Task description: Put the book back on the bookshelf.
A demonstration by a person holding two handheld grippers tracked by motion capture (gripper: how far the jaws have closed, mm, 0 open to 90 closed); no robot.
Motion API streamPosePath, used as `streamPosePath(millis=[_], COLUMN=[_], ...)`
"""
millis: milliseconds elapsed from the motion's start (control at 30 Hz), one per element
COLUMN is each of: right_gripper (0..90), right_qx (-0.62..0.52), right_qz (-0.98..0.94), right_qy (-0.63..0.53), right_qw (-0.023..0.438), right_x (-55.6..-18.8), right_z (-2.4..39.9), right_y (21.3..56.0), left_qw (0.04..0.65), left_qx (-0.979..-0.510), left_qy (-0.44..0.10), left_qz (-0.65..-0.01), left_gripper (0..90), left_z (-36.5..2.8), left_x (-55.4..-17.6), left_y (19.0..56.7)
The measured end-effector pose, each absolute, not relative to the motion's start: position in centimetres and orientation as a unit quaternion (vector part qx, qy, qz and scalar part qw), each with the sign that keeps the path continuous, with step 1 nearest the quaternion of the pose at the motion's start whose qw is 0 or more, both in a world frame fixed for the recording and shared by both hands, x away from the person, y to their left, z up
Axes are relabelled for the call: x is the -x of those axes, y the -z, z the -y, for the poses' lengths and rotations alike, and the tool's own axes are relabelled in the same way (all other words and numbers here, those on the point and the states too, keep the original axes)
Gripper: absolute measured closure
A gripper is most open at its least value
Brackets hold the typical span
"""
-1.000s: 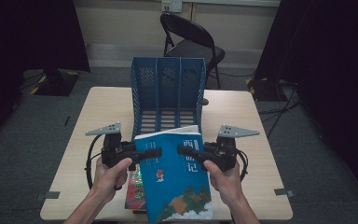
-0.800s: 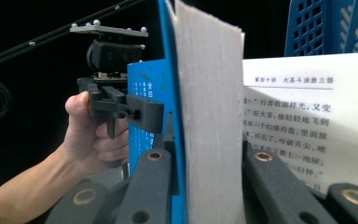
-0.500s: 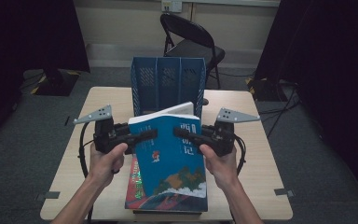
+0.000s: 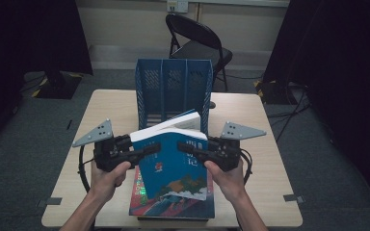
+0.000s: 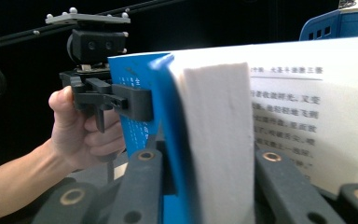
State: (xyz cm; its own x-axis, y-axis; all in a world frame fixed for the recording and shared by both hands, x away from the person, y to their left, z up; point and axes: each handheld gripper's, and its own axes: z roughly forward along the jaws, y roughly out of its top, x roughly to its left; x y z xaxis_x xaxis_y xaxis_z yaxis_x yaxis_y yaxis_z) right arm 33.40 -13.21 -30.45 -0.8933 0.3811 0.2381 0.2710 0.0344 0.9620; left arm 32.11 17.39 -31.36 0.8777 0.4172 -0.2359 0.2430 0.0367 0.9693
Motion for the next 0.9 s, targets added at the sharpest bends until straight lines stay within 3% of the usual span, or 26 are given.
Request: streamPosePath(millis=[167, 367, 467, 600, 900], right_gripper=[65.4, 55.3, 55.4, 56.4, 44.3], right_qx=[-0.221, -0.235, -0.251, -0.268, -0.26], right_qz=[-0.723, -0.726, -0.719, -0.717, -0.735], right_qy=[-0.653, -0.639, -0.637, -0.632, -0.62], right_qw=[0.052, 0.096, 0.119, 0.12, 0.091], right_x=[-32.7, -32.2, -32.2, -32.5, -33.4], right_z=[14.0, 14.9, 15.8, 16.7, 16.6], right_y=[30.7, 30.3, 30.1, 30.7, 33.7], left_qw=[0.671, 0.672, 0.67, 0.666, 0.657], left_qx=[-0.701, -0.699, -0.702, -0.706, -0.716], left_qy=[-0.08, -0.078, -0.08, -0.083, -0.089], left_qz=[-0.229, -0.23, -0.228, -0.227, -0.222], left_gripper=[58.1, 58.2, 58.2, 58.3, 58.4], left_z=[-16.8, -16.9, -16.9, -16.8, -16.7], left_x=[-31.2, -31.1, -30.8, -30.5, -30.2], left_y=[31.1, 31.2, 31.2, 31.1, 31.0])
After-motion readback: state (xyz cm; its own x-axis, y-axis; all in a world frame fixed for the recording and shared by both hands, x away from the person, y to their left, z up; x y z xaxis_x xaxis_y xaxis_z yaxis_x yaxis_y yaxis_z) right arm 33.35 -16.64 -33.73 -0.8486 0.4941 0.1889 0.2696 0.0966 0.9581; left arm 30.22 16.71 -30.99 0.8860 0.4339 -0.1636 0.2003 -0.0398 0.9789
